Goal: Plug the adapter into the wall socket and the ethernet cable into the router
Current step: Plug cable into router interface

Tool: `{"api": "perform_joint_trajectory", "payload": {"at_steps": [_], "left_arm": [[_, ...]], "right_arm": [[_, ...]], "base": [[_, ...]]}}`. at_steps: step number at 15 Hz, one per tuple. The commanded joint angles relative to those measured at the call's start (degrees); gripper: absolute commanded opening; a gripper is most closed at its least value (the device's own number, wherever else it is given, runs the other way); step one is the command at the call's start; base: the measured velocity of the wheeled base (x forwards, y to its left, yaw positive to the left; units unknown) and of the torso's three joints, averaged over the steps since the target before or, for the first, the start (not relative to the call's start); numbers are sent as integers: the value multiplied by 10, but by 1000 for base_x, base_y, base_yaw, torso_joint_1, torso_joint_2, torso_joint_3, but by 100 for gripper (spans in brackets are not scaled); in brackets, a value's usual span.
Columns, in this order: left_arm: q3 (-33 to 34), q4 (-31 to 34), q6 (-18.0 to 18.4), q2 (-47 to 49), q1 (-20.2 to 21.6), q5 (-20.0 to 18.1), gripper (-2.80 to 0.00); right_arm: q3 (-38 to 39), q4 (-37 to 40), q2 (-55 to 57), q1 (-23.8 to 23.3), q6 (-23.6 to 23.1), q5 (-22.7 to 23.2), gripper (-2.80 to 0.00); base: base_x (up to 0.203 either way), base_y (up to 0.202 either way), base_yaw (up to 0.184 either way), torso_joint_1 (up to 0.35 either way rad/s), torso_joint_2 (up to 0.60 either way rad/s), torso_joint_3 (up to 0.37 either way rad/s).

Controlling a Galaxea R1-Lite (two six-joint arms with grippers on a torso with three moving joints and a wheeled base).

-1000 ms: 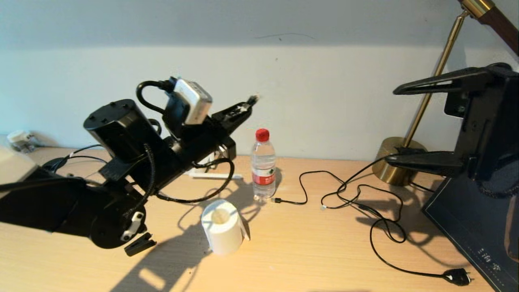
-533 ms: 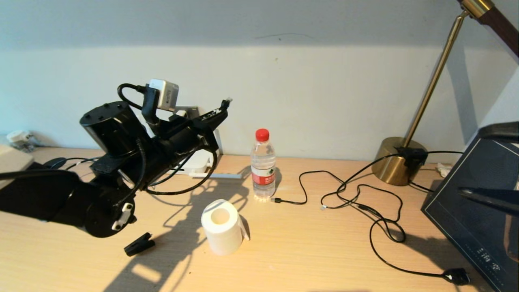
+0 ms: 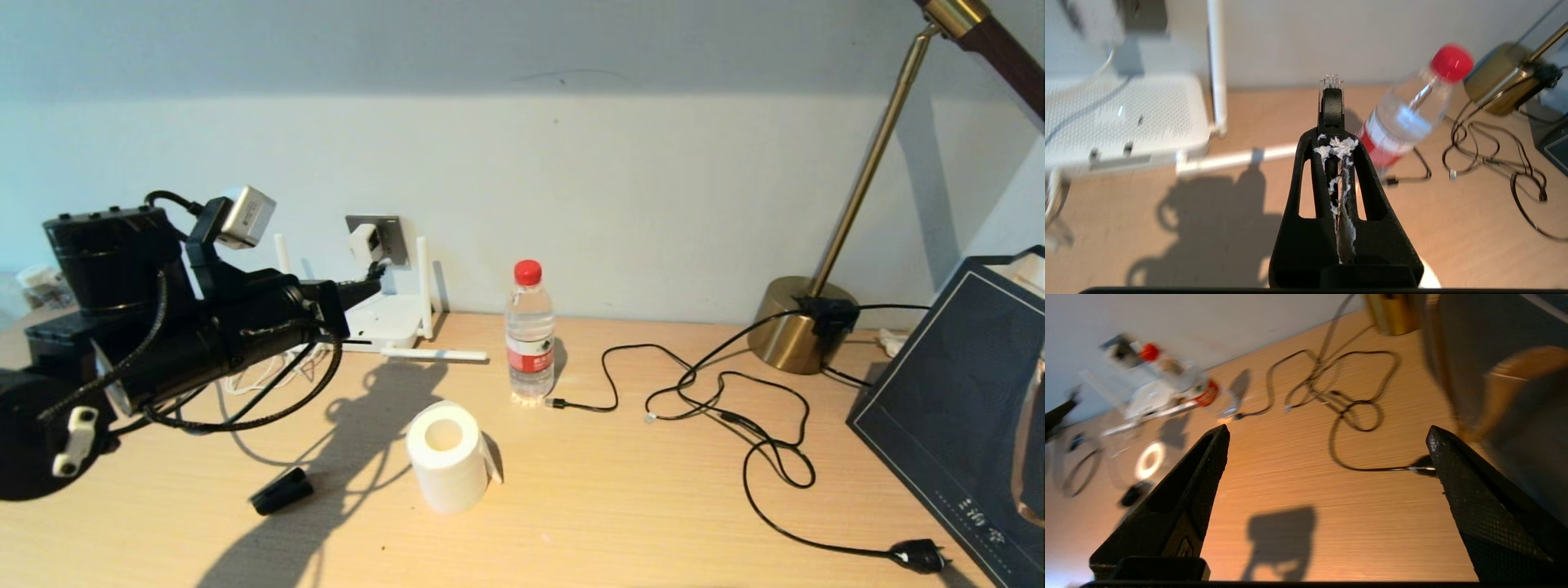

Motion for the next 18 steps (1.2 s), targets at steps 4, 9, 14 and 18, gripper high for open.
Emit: {"api": "perform_joint_trajectory", "payload": {"at_steps": [4, 9, 14, 18], "left_arm": [[2, 235, 53, -54, 51, 64, -280], [-5, 252, 58, 21, 54, 175, -280], [-49, 249, 3, 95, 54, 196, -280], [-75, 210, -4, 144, 63, 197, -280]], "right_arm": [[68, 15, -137, -142, -68, -19, 0], [213, -75, -143, -150, -240, -26, 0], [424, -278, -143, -150, -356, -20, 0], [435, -298, -143, -150, -397, -17, 0]], "base": [[0, 0, 0, 0, 0, 0], [0, 0, 0, 0, 0, 0], [0, 0, 0, 0, 0, 0], [0, 0, 0, 0, 0, 0]]}}
